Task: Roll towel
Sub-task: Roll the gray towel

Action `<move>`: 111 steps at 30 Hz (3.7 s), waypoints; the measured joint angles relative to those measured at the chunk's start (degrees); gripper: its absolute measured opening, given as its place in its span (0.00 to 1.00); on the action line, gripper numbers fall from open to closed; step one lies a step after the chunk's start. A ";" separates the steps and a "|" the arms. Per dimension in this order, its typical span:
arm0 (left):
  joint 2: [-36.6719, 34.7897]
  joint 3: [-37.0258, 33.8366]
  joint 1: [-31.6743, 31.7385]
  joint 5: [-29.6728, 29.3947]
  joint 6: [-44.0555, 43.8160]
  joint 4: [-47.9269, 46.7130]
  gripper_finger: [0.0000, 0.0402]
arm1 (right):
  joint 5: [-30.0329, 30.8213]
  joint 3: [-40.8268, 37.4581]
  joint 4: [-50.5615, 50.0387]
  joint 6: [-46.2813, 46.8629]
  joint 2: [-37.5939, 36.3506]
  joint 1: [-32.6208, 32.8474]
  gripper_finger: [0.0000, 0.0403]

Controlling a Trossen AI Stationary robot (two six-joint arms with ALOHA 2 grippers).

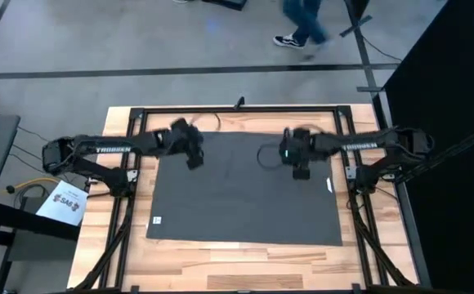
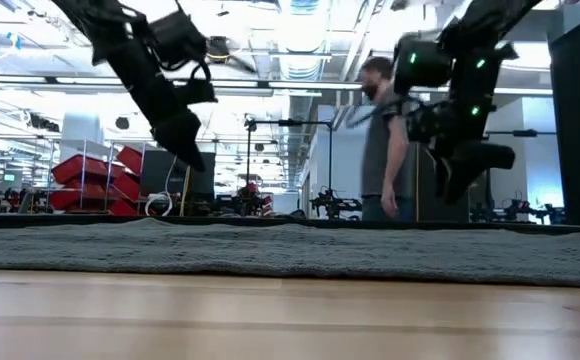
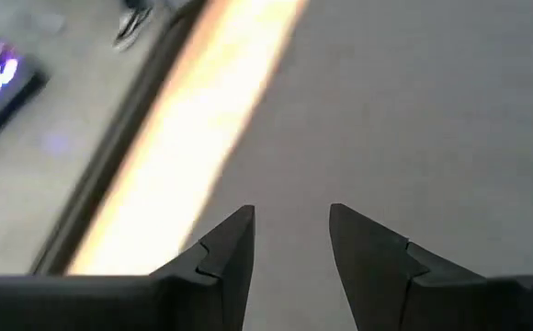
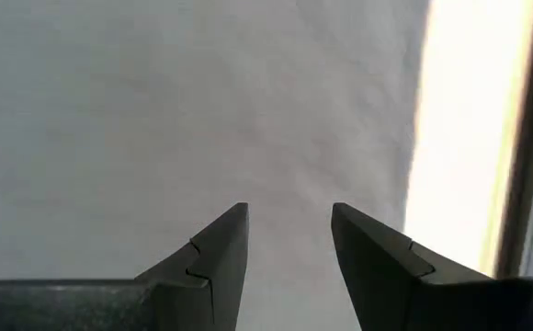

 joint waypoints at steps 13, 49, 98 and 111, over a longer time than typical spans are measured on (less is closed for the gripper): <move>14.68 11.94 21.98 12.22 16.09 -4.58 0.32 | -8.16 2.62 2.17 -14.67 0.13 -22.72 0.37; 38.21 37.97 36.87 18.58 23.09 -40.82 0.32 | -15.75 25.00 -17.10 -18.15 31.15 -35.55 0.28; 40.81 37.81 30.05 6.56 26.78 -44.67 0.00 | -16.53 24.81 -16.68 -16.31 26.56 -33.90 0.00; 21.21 37.88 29.13 7.02 24.52 -42.42 0.00 | -15.99 24.92 -14.10 -17.60 11.93 -32.95 0.00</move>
